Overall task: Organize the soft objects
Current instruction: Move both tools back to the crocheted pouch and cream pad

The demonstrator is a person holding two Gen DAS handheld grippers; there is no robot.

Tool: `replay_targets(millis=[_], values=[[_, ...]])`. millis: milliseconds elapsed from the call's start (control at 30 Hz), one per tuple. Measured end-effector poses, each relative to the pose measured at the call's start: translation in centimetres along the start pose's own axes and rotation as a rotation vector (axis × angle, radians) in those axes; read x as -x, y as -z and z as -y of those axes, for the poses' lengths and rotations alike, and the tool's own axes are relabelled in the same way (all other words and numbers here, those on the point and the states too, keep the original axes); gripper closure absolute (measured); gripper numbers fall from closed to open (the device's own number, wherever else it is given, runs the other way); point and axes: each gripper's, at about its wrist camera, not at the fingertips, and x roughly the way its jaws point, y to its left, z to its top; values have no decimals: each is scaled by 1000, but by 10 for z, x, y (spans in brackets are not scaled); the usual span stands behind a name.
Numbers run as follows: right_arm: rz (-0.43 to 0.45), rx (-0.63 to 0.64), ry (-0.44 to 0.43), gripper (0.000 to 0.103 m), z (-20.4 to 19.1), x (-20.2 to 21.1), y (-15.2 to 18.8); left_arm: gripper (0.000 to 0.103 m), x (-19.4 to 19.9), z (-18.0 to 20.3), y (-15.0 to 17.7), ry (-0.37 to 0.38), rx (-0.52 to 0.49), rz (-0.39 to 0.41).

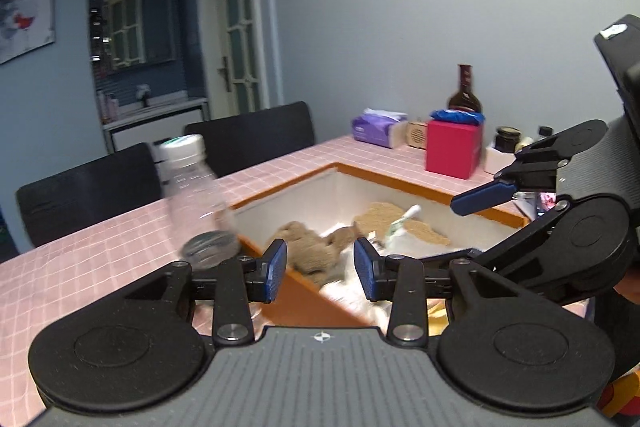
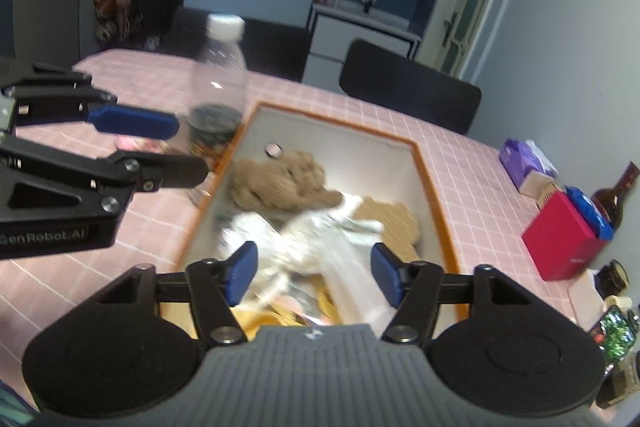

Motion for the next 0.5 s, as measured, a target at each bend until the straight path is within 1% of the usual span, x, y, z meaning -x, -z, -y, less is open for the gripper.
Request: replay_targets(millis=[100,200,333,500], values=[[51,7,-32,39,-20,5,-2,59,12,-12,10,-39,21,8],[100,9,-74,35,-39,7,-4,59,24,-28,23,-82,59,9],[135,12,-119,35,-68,1,-6,59,34,-52,43,-125,111,-19],[171,24,-181,35,-104,-10,-9,59,38,-81,68,-185,158,-75]])
